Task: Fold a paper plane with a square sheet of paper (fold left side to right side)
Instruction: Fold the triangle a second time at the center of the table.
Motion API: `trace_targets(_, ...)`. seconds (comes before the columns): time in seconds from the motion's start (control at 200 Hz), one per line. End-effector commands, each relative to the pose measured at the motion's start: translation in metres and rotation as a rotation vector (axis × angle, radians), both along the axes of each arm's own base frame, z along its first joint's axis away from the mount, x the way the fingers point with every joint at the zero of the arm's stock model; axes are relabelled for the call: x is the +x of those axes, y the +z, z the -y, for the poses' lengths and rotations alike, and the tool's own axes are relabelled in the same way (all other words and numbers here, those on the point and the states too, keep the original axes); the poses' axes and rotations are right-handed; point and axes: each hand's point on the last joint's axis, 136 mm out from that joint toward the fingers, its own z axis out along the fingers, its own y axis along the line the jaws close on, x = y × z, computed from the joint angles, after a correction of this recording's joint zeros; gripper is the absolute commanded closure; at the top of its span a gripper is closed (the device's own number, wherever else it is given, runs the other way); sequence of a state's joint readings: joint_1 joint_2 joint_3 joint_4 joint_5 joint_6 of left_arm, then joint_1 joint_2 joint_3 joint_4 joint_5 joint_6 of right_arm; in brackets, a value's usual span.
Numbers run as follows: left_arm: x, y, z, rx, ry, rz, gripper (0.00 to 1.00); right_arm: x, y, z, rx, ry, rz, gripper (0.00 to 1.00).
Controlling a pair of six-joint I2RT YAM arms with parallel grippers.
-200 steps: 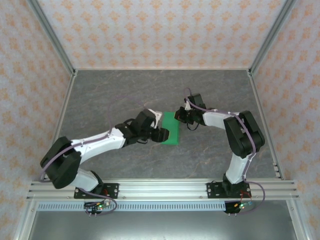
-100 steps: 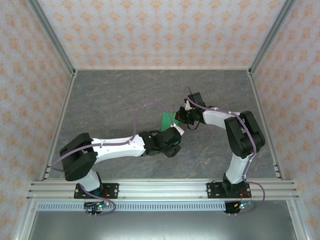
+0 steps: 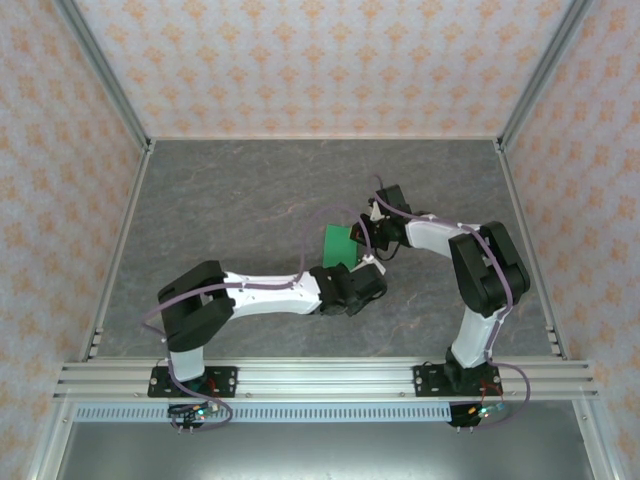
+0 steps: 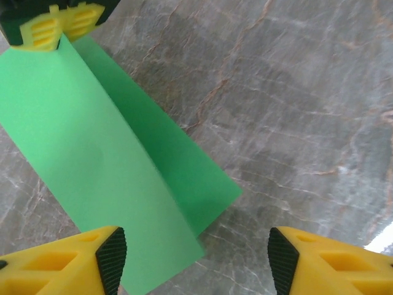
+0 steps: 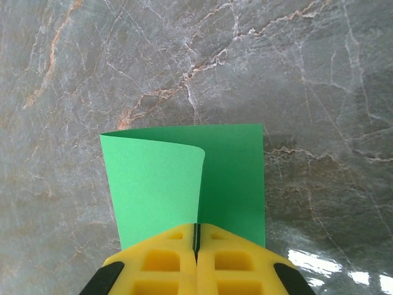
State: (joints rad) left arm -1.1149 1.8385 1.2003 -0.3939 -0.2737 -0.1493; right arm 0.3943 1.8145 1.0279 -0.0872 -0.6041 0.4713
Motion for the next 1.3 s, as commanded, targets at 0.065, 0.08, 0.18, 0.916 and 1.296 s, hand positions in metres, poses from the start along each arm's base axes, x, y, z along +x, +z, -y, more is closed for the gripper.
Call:
trace_targets(0.065, 0.012, 0.008, -0.011, 0.093, 0.022, 0.073, 0.44, 0.005, 0.015, -0.006, 0.023, 0.009, 0.021, 0.93)
trace_targets(0.08, 0.012, 0.007, -0.01, 0.093, 0.021, 0.071, 0.47, 0.005, 0.015, -0.006, 0.023, 0.008, 0.019, 0.93)
trace_targets(0.18, 0.01, 0.004, -0.008, 0.077, 0.019, 0.058, 0.69, 0.005, 0.014, -0.006, 0.018, 0.011, 0.018, 0.93)
trace_targets(0.916, 0.004, 0.015, -0.006, -0.08, 0.054, 0.003, 0.99, 0.021, 0.119, 0.041, -0.019, -0.115, 0.237, 0.3)
trace_targets(1.296, 0.01, 0.017, -0.012, -0.262, 0.105, -0.117, 0.98, -0.05, 0.115, 0.072, 0.028, -0.208, 0.248, 0.64)
